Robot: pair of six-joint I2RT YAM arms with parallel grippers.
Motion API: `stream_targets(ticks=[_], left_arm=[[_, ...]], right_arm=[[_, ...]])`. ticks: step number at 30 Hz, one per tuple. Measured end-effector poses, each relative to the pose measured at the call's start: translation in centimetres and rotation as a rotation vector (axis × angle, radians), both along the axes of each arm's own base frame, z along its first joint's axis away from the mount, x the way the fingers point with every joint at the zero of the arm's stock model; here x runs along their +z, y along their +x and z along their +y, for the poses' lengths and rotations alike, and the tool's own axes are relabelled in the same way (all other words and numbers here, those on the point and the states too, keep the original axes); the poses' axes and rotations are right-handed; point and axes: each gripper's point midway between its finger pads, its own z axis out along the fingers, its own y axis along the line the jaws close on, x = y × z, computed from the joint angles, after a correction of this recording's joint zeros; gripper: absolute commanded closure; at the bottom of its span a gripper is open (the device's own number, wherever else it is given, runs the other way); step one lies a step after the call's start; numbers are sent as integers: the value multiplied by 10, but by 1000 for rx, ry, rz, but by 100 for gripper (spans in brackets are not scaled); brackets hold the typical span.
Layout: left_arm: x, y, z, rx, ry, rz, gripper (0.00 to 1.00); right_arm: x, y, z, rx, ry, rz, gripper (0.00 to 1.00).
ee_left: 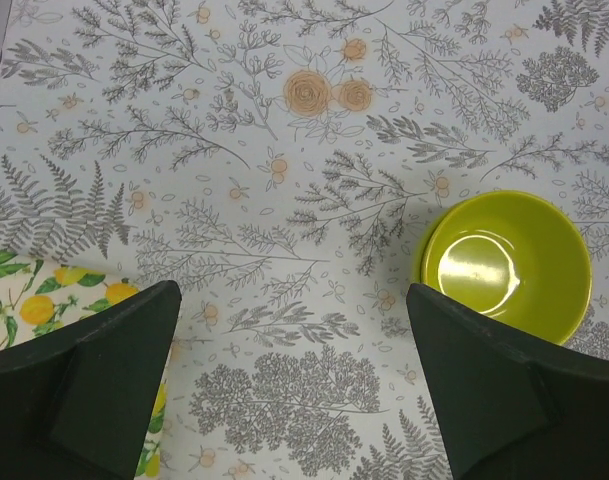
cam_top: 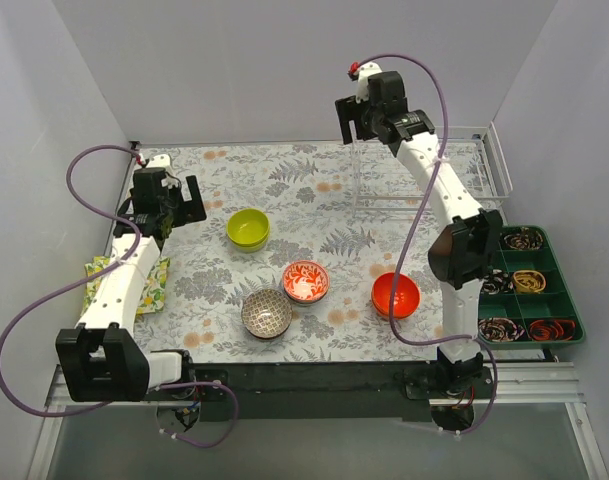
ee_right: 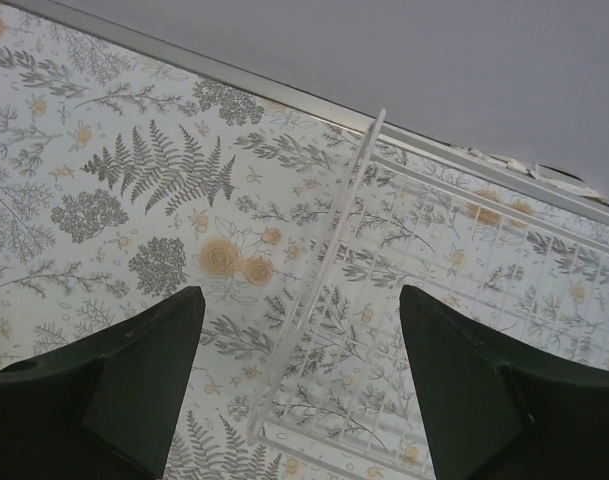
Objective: Load the bowls into the dish rack
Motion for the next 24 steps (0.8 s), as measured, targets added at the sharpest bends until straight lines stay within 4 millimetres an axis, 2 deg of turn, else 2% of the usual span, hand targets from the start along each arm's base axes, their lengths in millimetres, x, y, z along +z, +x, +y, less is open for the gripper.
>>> stream_targets(ticks=[4,8,11,18,21,24], left_arm=[[7,-14,0,-2,-7,5,2],[12,-23,-5,-20,-54,-17,2],[8,-28,3,-2,-66,-9,2],[0,-32,14,21,-57,19,2],[-5,-31,17,25,-54,35,2],[-10,-30,19,31,-53,49,2]], right_arm=[[-33,11,17,-6,-6,45,17],[-67,19,23,-34,-42,89,20],[-85,22,22,-61,-58,116,23],[-100,28,16,-127,-58,134,29],[-110,31,15,-148,-59,145,37],[-120,32,14,-166,-62,160,48]])
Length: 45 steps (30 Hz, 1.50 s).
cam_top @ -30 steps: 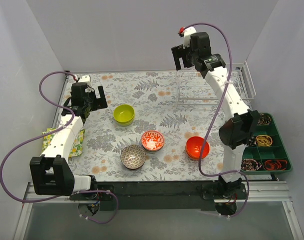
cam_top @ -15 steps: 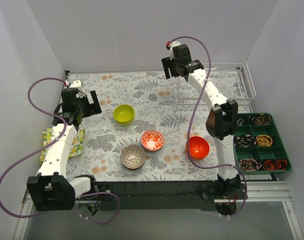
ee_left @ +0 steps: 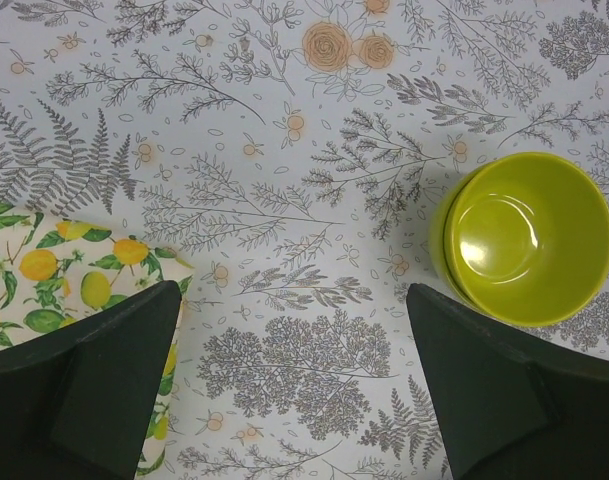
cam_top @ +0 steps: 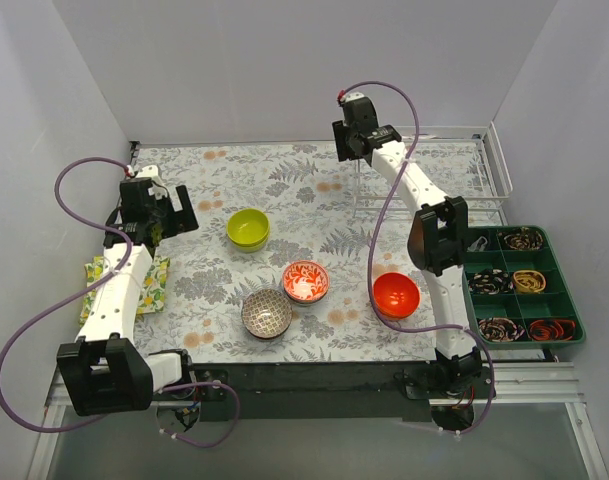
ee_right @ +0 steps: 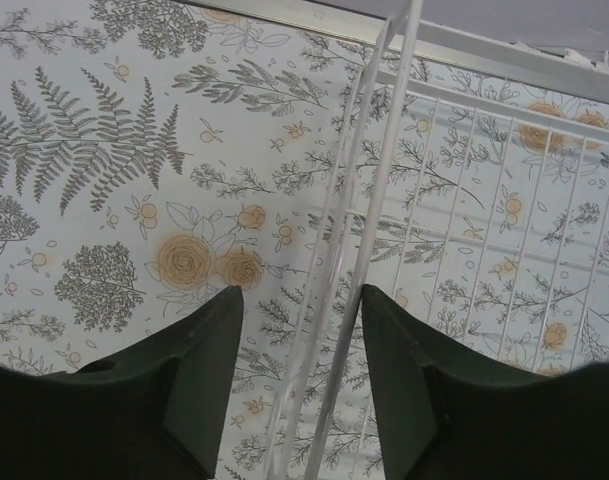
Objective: Load the bowls into the dish rack
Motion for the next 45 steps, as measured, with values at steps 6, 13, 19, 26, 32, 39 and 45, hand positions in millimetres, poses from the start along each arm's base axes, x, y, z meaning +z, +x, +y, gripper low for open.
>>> stream_targets(ticks=[6,13,19,26,32,39,45], left_arm=[[-5,0,1,1,-2,0,2],[-33,-14,-8,-28,-40,64,2],[-35,-21,-16,-51,-73,53,2],[-23,-23,-19,-64,-78,12,2],[-17,-23,-23,-82,-92,-12,2],[-2,2,-38,-135,-164,-40,2],[27,62,-70,-223,-210,-70,2]], right_arm=[[-3,3,-12,-63,-25,-6,88],[-3,1,-7,-105,-43,-26,99],[-2,-17,30,-52,-61,-39,99],[-1,-54,98,66,-59,-50,99],[3,-75,135,107,-27,-57,41],[35,-63,129,149,35,-101,12],[74,-11,-2,72,74,-118,9]])
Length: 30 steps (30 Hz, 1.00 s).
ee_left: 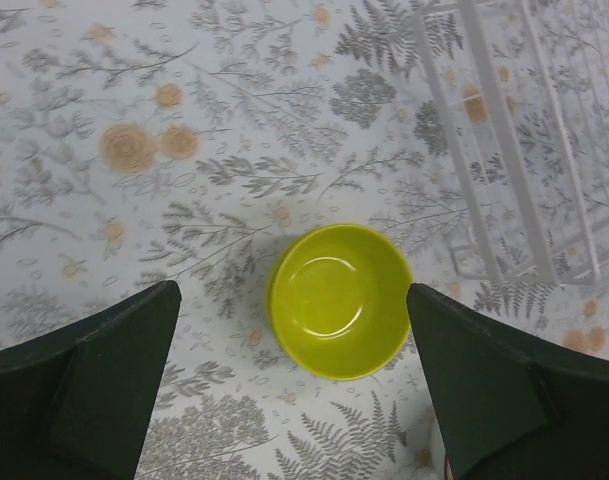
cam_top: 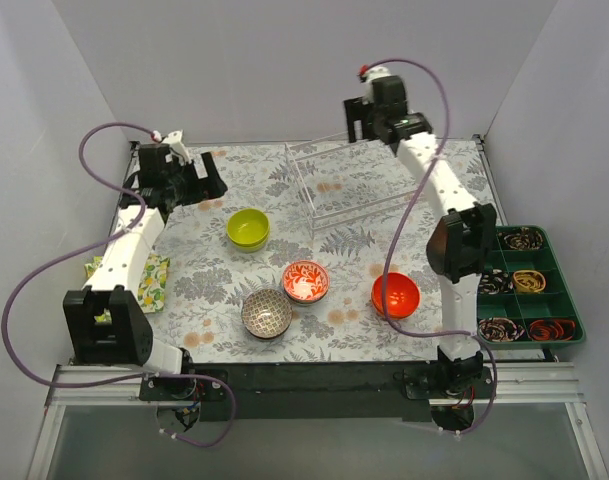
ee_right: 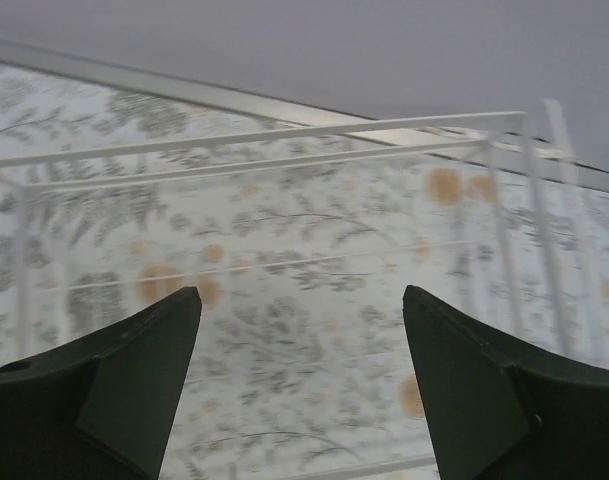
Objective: Load the bowls into the dish rack
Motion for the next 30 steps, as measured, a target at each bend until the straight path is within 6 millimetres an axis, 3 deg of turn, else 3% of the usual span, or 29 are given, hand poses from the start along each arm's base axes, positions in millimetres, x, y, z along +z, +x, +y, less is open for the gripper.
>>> stream_targets(ticks=[2,5,8,10,15,20,24,29,30], left_arm=[[7,17,-23,-47,-15,-9,2],[9,31,-57,-112,-56,-5,2],[4,38,-82,-147,-106,17,2],[-7,40,-91,-152,-131,48,2],[-29,42,-104,-165,-143,105,2],[-29,44,-109,-175,-141,103,2],[-29,45,-109,-177,-136,100,2],[-32,47,-107,-176,-123,101,2],[-32,47,-107,-175,-121,100,2]], right_arm=[[7,18,-56,-64,-8,-12,10],[3,37,-155,-197,-54,-8,12],[-8,41,-218,-279,-91,19,12],[-15,41,-240,-304,-106,34,13],[-39,45,-255,-279,-131,75,15],[-62,45,-253,-233,-139,122,20],[-75,42,-250,-208,-141,152,34],[-95,38,-247,-184,-139,199,46],[-100,36,-246,-180,-138,213,54]])
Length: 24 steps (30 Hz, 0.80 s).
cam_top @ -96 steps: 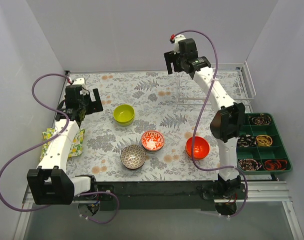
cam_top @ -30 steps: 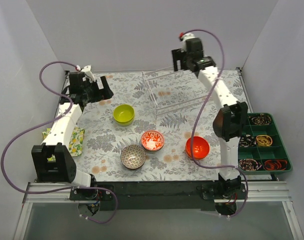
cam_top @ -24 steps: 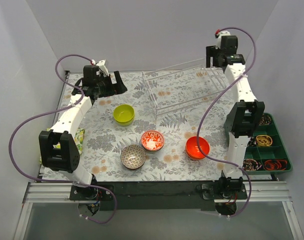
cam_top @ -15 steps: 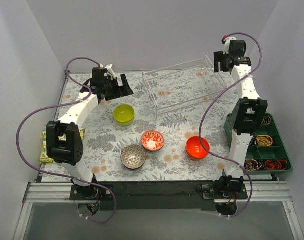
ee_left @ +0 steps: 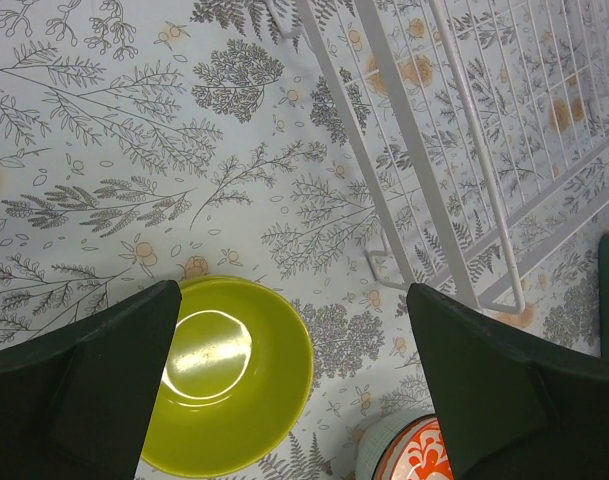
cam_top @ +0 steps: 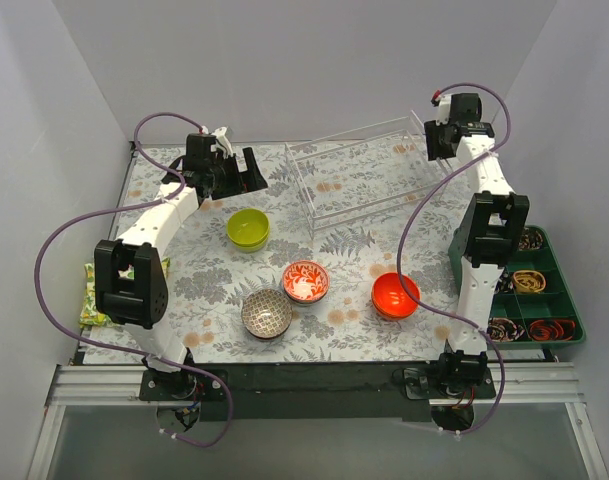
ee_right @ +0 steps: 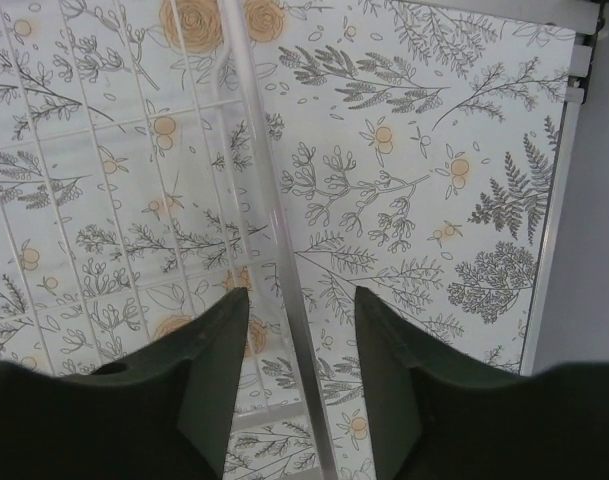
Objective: Load the bowls into the dish rack
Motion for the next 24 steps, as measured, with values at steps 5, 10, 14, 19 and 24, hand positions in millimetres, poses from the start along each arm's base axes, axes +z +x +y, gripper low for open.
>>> stream_targets(ticks=[5,10,14,19,24], left_arm=[[0,0,1,-1,6,-3,2],[-2,-1,2,1,11,-3,2],[-7,-7,5,7,24,1,2],[-4,-14,9,9,34,-14,2],[3,-22,12,6,48,-40,2]], right_arm=[[-19,-12,0,5,-1,62,76],[-29,-30,3,21,5,109,97],[-29,-49,10,-10,1,147,99],[-28,-69,24,-72,-10,165,99],[-28,-89,45,-98,-18,180,99]])
